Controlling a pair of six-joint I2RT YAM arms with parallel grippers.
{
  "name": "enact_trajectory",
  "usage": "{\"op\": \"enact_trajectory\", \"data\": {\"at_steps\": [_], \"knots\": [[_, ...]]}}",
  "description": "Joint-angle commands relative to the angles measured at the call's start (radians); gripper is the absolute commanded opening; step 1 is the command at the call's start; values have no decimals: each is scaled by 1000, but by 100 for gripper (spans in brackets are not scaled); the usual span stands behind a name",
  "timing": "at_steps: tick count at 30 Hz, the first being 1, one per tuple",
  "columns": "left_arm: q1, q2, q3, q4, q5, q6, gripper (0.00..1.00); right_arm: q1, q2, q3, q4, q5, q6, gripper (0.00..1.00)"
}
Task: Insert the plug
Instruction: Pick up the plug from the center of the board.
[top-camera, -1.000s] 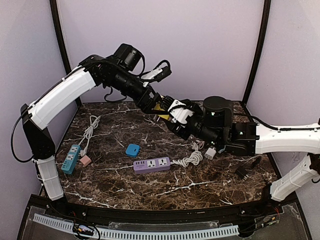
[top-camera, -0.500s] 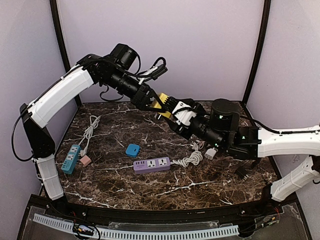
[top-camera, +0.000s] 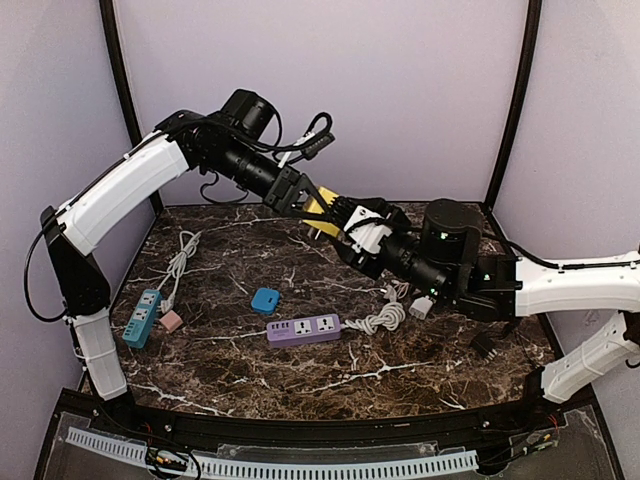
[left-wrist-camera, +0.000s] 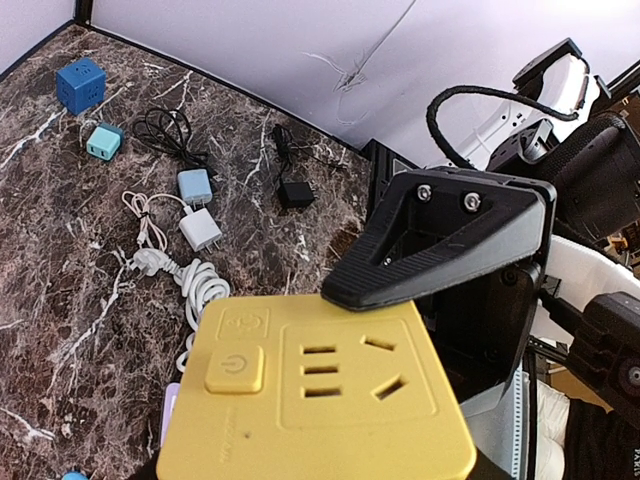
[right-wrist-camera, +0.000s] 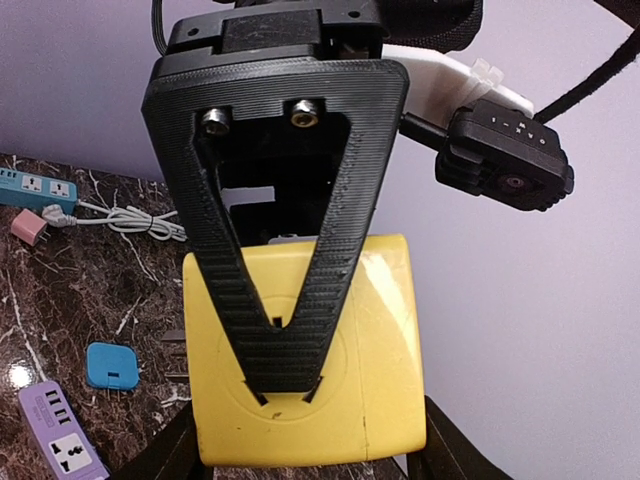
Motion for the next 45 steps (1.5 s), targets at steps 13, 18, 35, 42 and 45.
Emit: {"op": "enact_trajectory", "data": {"at_steps": [13,18,35,42,45], "knots": [[-62,-48,5,-12,-656,288,1,-382,-123,192,-541,-551,1182,97],[-102,-35,5,-6,-707,321,1,-413,-11,296,-578,-690,1279,99],[-140,-20,-12,15,-705,338,1,-419,275,416,-421,-1003,1387,93],[-140,-14,-18,29,-721,352,1,-419,342,436,-389,-1052,1420,79],[-139,-15,-24,28,-724,355,1,-420,340,430,-382,-1054,1425,49]]}}
